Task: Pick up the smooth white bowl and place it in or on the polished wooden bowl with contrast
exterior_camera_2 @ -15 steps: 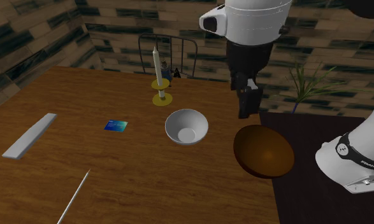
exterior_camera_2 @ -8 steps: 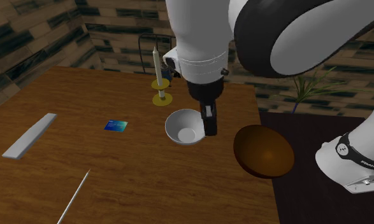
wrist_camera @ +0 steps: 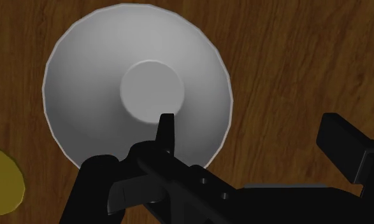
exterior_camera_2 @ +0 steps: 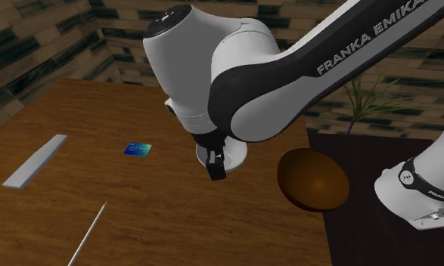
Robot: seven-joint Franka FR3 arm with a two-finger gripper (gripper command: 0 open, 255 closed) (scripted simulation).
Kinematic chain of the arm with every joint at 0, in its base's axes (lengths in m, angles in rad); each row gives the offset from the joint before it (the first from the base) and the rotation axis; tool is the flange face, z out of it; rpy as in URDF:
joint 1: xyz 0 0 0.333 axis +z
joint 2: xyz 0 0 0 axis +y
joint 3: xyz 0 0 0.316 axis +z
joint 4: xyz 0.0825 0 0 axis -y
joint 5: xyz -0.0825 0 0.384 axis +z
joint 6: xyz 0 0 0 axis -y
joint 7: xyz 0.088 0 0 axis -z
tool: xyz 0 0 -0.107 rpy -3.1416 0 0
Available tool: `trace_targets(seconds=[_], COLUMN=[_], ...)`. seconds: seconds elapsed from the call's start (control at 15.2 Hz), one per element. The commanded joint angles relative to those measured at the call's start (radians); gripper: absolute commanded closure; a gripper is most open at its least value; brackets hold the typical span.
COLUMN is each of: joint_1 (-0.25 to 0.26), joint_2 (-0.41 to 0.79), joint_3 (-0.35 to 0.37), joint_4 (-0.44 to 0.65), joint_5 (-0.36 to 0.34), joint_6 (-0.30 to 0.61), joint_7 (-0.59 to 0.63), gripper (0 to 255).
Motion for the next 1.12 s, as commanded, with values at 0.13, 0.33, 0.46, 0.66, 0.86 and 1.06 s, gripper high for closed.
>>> trace_targets(seconds=[0.13, 0.33, 0.46, 0.66, 0.86, 1.06], joint_1=[-0.002, -0.003, -0.003, -0.003, -0.003, -0.003], joint_2=[0.035, 0.052, 0.056, 0.056, 0.056, 0.056], joint_3=[-0.003, -0.005, -0.005, -0.005, -0.005, -0.005], joint_4=[-0.013, -0.034, -0.037, -0.037, -0.037, -0.037], joint_5=[-0.005, -0.009, -0.009, -0.009, -0.009, -0.009], joint_6=[0.047, 0.084, 0.091, 0.091, 0.091, 0.091], joint_7=[0.002, 0.004, 0.004, 0.004, 0.004, 0.004], gripper=[0, 0, 0, 0, 0, 255])
